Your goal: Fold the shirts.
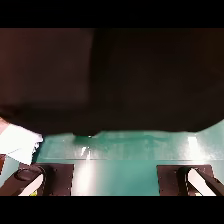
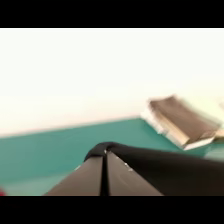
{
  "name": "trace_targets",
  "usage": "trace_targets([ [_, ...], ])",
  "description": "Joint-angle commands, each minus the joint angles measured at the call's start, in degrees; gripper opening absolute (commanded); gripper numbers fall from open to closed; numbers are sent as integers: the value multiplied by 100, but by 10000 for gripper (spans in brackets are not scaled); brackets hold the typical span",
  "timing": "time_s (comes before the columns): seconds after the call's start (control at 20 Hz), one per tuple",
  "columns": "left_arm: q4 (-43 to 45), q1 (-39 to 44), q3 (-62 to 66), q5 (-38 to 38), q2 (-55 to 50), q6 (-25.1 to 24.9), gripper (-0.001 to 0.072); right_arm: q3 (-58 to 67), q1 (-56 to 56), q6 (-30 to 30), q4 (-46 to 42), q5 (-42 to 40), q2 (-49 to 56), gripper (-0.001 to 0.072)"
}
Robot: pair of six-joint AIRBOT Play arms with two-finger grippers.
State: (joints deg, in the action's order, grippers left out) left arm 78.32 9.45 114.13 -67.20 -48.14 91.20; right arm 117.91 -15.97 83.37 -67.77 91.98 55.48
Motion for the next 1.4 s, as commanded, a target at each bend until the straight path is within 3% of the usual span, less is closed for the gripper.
trace_targets([
  [0.0, 872, 2, -1154, -439, -328, 243, 23, -647, 210, 197, -133, 518, 595, 14],
  [0.2, 754, 2, -2680, -249, -1462, 317, 23, -1978, 649, 188, -149, 568, 1733, 14],
  [0.35, 422, 2, -3110, 400, -2597, 306, 23, -2450, 837, 59, -142, 313, 2776, 14],
  [0.7, 354, -11, -2625, 1735, -4203, 162, 23, -1161, 898, -101, -74, -479, 4524, 14],
  [0.8, 260, -98, -2485, 1620, -4236, 133, 23, -761, 901, -199, -79, -455, 4651, 14],
  [0.9, 98, -280, -2430, 986, -4227, 81, 23, -737, 901, -315, -98, -251, 4594, 14],
  [1.05, -144, -365, -2695, -83, -4227, -660, 23, -1609, 898, -350, -146, -358, 4140, 14],
  [1.35, -216, -367, -3711, -111, -4227, -678, 24, -3777, 898, -417, -125, -1045, 3327, 15],
])
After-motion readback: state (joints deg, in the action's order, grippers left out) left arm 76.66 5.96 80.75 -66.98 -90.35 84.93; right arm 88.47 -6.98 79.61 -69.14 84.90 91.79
